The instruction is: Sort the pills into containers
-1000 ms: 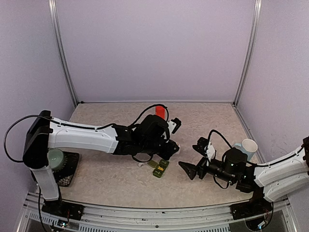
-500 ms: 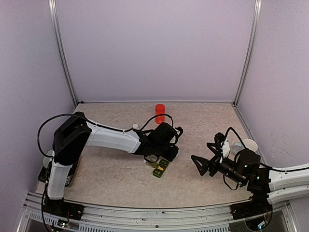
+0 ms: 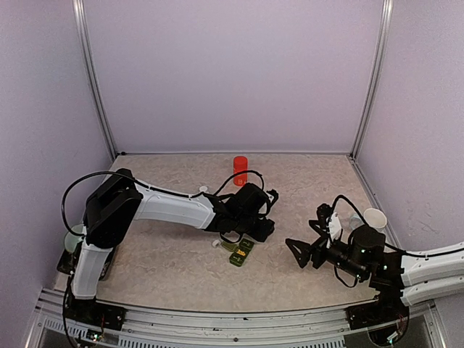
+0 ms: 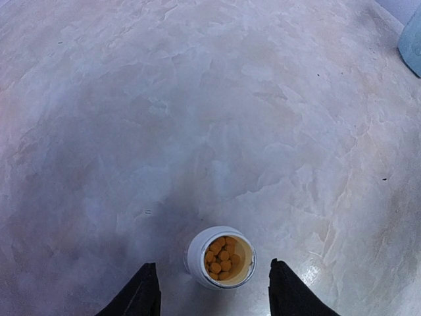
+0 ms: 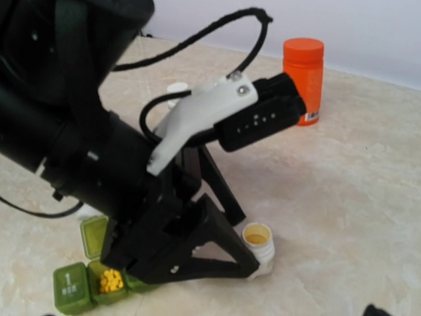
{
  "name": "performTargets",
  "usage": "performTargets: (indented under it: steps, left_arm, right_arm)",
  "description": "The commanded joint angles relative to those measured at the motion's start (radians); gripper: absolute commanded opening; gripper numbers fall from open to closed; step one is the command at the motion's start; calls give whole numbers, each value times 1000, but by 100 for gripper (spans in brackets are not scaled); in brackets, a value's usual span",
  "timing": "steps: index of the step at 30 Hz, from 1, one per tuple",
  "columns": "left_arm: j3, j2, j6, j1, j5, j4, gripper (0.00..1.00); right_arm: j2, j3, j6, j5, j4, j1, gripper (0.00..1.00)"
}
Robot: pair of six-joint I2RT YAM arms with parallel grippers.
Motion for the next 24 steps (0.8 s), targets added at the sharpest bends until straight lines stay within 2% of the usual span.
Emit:
performTargets:
  steps: [1, 3, 6, 9, 12, 17, 20, 24]
  left_arm:
    - [-1, -26, -2, 7, -11, 9, 57]
    - [2, -46, -2, 10, -17, 2, 60]
    - [-16, -104, -4, 13, -53, -6, 73]
    - [-75, -200, -7, 14, -103, -4, 97]
    - [-161, -310, -34, 21, -172, -26, 99]
    - [-376, -505, -129, 35, -215, -46, 99]
    - [-470, -555, -217, 35, -213, -80, 99]
    - [-575, -577, -239, 26, -189, -62, 95]
  right_arm:
    - [29, -7, 6, 2, 28, -3, 100]
    - [41, -5, 6, 0, 31, -3, 100]
    - [43, -6, 10, -3, 32, -3, 100]
    - [41, -7, 11, -4, 26, -3, 100]
    - [38, -10, 29, -15, 31, -4, 100]
    - [49, 13, 27, -137, 41, -4, 100]
    - [89, 57, -9, -221, 38, -4, 99]
    - [160, 120, -38, -246, 11, -3, 98]
